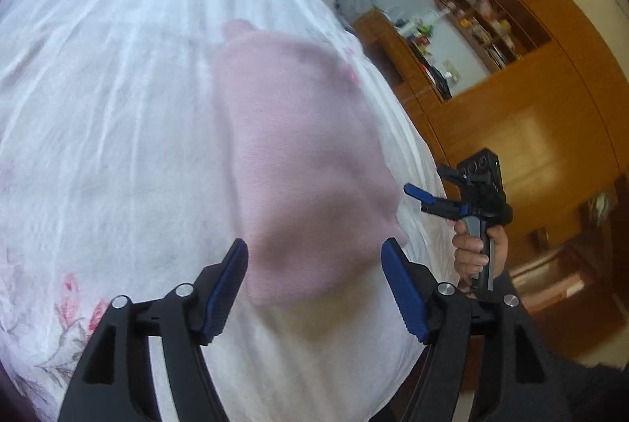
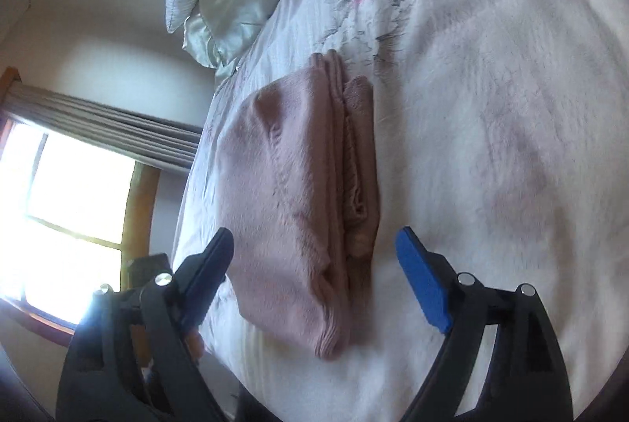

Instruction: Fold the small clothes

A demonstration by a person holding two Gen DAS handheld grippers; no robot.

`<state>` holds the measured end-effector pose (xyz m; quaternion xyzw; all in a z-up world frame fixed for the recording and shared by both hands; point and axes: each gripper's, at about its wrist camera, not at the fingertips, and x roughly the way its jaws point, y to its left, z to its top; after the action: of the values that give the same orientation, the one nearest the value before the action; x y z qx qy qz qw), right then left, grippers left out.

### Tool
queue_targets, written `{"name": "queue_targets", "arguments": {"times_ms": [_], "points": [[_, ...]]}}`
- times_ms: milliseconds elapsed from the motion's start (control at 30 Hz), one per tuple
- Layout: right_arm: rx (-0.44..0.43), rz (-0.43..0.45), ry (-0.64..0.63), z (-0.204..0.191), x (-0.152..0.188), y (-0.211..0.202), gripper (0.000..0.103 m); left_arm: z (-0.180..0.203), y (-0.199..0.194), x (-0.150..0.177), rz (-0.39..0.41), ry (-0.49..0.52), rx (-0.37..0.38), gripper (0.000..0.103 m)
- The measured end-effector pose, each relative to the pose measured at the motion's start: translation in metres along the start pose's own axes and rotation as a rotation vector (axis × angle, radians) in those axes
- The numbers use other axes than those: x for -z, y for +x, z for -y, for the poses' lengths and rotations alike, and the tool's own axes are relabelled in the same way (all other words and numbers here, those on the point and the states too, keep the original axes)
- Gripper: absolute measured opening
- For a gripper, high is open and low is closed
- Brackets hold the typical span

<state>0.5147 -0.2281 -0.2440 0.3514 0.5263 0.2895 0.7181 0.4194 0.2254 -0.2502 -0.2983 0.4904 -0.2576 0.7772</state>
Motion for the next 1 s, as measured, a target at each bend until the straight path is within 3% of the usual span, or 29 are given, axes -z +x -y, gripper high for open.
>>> {"name": "queue_targets", "arguments": {"times_ms": [200, 467, 767, 833, 867, 1000], "points": [[-0.01, -0.076, 0.001, 0.005, -0.041, 0.041, 0.085, -0.037, 0.027, -0.005, -0.023, -0.123, 0.144, 0.071], [0.044, -0.125, -0.075, -0.008, -0.076, 0.093, 0.09, -0.04, 0.078, -0.016, -0.066, -0.124, 0.295, 0.072], [0.037, -0.118, -0.104, -0.023, -0.094, 0.129, 0.088, -0.025, 0.097, -0.024, -0.09, -0.102, 0.254, 0.078], [0.035, -0.102, -0.077, -0.021, -0.093, 0.128, 0.073, -0.017, 0.095, -0.026, -0.09, -0.116, 0.22, 0.077], [0.018, -0.101, -0.058, -0.019, -0.091, 0.127, 0.06, -0.013, 0.093, -0.026, -0.093, -0.115, 0.191, 0.077], [0.013, -0.055, -0.053, -0.028, -0.083, 0.113, 0.048, -0.001, 0.083, -0.027, -0.119, -0.138, 0.114, 0.057]]}}
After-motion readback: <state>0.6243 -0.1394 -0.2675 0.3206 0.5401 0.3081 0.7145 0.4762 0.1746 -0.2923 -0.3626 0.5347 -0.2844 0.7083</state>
